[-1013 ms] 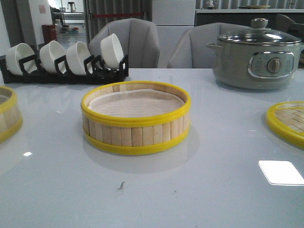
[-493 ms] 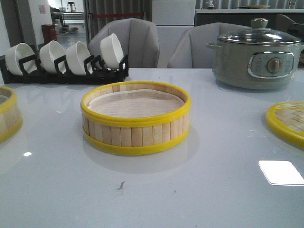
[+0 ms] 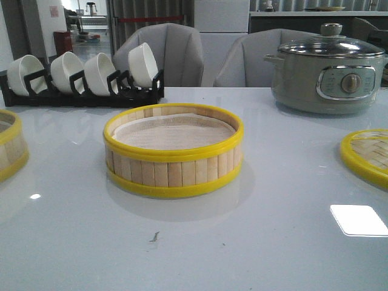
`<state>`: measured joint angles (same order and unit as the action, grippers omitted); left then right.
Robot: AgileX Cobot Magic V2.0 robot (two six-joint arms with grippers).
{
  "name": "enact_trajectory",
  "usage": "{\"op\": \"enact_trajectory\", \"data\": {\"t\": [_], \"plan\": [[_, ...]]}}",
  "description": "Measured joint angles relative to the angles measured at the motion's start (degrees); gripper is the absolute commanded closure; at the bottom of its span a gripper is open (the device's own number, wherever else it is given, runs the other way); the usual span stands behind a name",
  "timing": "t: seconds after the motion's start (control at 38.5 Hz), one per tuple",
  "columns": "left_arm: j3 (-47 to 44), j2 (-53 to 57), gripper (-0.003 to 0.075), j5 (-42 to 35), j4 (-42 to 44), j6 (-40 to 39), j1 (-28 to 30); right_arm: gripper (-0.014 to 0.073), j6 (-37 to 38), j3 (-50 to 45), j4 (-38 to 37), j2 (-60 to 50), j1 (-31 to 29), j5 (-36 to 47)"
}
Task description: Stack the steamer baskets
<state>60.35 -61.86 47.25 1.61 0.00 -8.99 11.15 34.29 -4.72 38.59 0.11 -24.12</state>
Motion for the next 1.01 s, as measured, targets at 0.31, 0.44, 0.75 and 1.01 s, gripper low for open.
{"op": "enact_trajectory", "data": {"t": [0.31,0.44,0.75,1.01], "plan": [[0.00,-14.89,0.0311,-5.89,-0.42,0.00,0.00,0.0203,0.00,9.82,0.61,10.32,0.00,-9.49],[0.00,-20.97,0.0311,-9.14,-0.42,0.00,-0.04,0.0203,0.00,11.86,0.74,14.02,0.00,-9.74],[4.87,-31.56,0.0311,-11.73,-0.42,0.00,-0.04,0.0203,0.00,11.97,0.76,15.44,0.00,-9.34],[8.48,-36.41,0.0311,-11.96,0.24,0.00,0.19,0.0203,0.00,11.97,0.76,15.44,0.00,-9.24]]}}
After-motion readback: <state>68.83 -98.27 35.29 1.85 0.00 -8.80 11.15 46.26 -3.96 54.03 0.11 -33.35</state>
